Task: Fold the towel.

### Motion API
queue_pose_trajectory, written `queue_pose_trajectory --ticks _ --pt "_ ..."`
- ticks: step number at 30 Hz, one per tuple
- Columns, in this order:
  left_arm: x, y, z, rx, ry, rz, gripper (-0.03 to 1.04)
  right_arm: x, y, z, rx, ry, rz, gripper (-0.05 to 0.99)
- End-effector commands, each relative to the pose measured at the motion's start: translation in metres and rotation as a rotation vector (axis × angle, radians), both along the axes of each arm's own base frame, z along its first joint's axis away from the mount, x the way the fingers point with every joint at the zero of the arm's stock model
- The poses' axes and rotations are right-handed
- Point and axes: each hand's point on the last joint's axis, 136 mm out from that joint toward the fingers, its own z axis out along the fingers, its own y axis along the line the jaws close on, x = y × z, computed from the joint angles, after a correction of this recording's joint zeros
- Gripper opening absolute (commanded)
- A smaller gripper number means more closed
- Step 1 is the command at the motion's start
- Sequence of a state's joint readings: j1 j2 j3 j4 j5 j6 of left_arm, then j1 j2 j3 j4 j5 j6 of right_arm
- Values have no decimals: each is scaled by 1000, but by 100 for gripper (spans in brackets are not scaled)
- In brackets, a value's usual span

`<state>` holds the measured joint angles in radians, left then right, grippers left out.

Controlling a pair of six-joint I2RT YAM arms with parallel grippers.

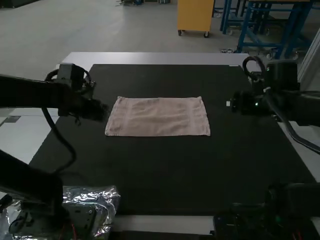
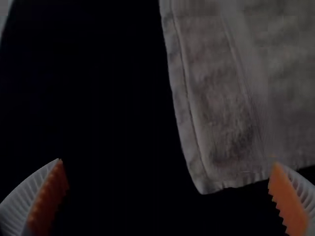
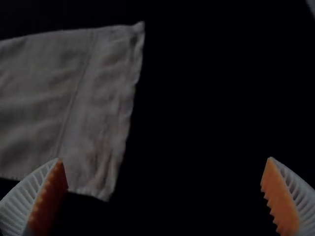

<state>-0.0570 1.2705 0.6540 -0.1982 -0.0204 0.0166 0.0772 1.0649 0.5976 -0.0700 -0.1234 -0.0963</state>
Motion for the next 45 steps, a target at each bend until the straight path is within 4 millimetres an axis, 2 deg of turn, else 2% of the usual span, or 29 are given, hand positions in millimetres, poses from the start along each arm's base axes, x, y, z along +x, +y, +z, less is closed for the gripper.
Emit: queue_pose_trajectory --ticks 1,4,7,11,15,23,28,35,45 --pt "7 -6 3 -73 -16 21 96 0 -1 -9 -13 23 -18 91" --pt "13 -6 5 -71 -41 28 96 6 -4 -18 -32 42 -34 91" --pt "23 2 7 -37 -65 61 96 16 -3 -16 -35 31 -32 91" --pt "31 6 1 -16 -57 76 96 28 2 -25 -38 48 -13 91" --pt "42 7 -6 -7 -67 84 96 42 12 -37 -50 64 16 91" --pt "65 5 -16 6 -55 70 96 70 51 -62 -57 84 103 91" --pt "81 6 -21 4 -53 74 96 92 69 -74 -55 94 126 91" --pt "101 6 -37 3 -38 73 96 124 80 -87 -53 80 132 91" --pt "134 4 -56 -12 -25 85 96 158 88 -126 -67 127 133 91"
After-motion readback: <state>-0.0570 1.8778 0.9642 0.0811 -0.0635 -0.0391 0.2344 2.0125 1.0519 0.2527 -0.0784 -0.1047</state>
